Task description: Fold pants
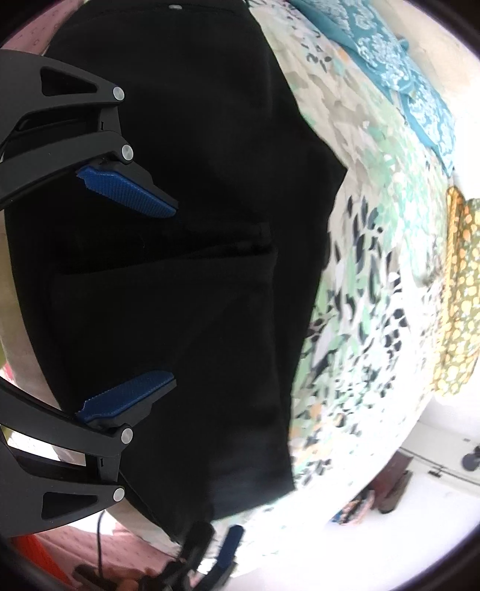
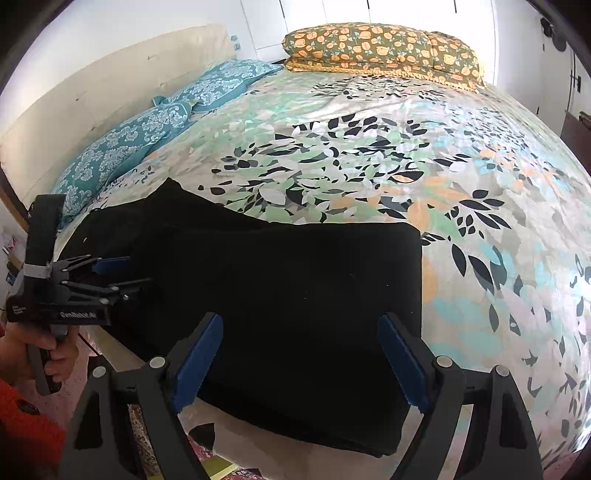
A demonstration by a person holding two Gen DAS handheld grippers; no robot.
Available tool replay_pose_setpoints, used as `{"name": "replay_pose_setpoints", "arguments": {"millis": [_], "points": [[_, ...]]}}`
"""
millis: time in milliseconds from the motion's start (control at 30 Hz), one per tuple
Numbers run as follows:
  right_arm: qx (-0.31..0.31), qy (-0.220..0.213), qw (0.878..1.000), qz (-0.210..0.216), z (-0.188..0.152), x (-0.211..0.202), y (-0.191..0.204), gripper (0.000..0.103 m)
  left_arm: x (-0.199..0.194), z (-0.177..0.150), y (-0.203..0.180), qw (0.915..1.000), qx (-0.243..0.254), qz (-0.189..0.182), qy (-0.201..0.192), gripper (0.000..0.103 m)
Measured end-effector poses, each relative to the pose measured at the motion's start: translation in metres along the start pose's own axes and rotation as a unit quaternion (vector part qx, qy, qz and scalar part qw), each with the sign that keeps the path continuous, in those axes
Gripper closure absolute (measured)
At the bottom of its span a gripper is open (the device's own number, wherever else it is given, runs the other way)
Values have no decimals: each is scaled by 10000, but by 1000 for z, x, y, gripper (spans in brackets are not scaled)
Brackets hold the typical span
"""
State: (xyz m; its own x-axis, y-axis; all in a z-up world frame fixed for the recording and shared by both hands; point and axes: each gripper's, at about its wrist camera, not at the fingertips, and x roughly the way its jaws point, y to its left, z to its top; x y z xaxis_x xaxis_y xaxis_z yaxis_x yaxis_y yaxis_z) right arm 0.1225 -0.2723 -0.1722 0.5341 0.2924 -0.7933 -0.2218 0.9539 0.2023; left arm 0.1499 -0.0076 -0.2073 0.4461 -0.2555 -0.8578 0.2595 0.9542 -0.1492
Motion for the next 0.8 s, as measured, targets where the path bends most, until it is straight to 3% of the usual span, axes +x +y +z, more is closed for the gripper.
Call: {"name": "replay_pose_setpoints", "arguments": {"millis": [300, 467, 633, 733, 800], "points": [[-59, -42, 10000, 14, 1, -4, 4, 18, -26, 3, 19, 9989, -328, 30, -342, 17], [-16, -124, 9999, 65, 1, -9, 4, 17, -34, 6, 46, 9956, -848, 95, -394, 17], [128, -191, 9997, 103, 2, -15, -2, 18, -57, 14, 98, 9852, -1610, 177, -560, 17], [206, -231, 9995, 111, 3, -18, -6, 17, -88, 20, 152, 9743, -2054, 329, -860, 16], [266, -264, 9992, 141, 4, -19, -8, 17, -97, 19, 198, 9643, -2504, 319, -804, 9]]}}
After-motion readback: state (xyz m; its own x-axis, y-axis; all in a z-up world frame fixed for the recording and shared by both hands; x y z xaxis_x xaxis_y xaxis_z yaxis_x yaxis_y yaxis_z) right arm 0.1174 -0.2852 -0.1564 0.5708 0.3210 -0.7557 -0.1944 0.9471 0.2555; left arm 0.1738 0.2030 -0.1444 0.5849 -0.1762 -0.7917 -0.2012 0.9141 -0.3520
